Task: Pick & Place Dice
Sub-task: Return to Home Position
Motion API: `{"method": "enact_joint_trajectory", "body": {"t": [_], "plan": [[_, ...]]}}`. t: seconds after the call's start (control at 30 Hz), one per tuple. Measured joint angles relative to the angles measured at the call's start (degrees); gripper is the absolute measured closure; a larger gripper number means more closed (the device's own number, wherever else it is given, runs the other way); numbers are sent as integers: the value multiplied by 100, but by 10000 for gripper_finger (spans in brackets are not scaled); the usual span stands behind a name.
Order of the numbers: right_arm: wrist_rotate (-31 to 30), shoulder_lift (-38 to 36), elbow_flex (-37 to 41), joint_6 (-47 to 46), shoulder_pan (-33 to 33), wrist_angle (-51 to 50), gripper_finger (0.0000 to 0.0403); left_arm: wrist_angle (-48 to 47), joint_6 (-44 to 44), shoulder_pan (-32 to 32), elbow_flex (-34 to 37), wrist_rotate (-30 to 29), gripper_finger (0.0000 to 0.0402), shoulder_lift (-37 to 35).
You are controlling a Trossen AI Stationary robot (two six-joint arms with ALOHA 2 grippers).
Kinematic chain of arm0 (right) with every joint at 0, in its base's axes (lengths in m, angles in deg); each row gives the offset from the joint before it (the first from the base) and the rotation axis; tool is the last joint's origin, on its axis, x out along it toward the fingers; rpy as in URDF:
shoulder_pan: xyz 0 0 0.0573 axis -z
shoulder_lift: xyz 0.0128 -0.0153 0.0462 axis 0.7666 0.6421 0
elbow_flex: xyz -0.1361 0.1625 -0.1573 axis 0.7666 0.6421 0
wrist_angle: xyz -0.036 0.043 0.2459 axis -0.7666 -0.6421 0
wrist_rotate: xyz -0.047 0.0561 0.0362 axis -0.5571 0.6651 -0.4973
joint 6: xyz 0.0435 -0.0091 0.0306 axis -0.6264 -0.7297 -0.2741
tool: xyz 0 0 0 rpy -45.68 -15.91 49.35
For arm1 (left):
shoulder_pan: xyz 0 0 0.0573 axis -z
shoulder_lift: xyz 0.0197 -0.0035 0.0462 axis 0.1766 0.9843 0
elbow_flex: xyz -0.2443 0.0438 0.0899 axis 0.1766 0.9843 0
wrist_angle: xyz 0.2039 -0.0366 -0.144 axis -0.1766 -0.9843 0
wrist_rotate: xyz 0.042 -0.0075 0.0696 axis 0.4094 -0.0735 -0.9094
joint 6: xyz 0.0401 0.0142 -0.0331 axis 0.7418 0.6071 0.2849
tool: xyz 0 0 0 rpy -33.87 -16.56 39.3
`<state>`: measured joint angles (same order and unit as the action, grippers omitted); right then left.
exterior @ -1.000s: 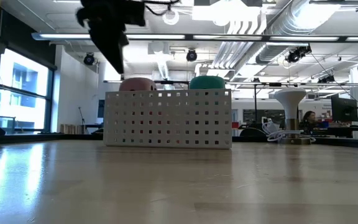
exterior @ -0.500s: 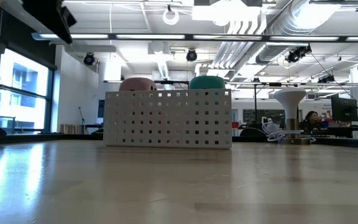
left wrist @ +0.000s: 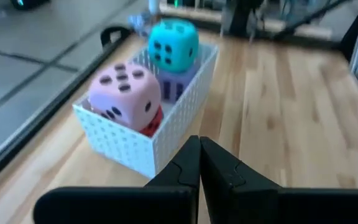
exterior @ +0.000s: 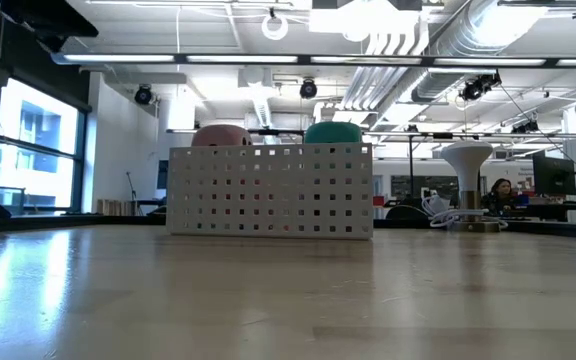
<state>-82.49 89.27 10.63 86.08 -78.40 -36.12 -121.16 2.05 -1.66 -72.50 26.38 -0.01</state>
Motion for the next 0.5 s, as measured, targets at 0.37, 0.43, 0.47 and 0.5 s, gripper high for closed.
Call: {"method": "enact_joint_trajectory", "body": {"t": [0.37, 0.43, 0.47, 0.5], "plan": [[542, -2377, 2519, -632, 1399, 1826, 401, 27, -52, -2, 10, 61, 401, -691], [550, -2777, 2911, -635, 1534, 2341, 401, 26, -43, -3, 15, 224, 401, -707], [618, -2974, 3064, -626, 1602, 2468, 401, 19, -26, -2, 22, 318, 401, -710], [751, -3150, 3178, -612, 1666, 2495, 401, 21, -15, -2, 22, 370, 401, -711]]}}
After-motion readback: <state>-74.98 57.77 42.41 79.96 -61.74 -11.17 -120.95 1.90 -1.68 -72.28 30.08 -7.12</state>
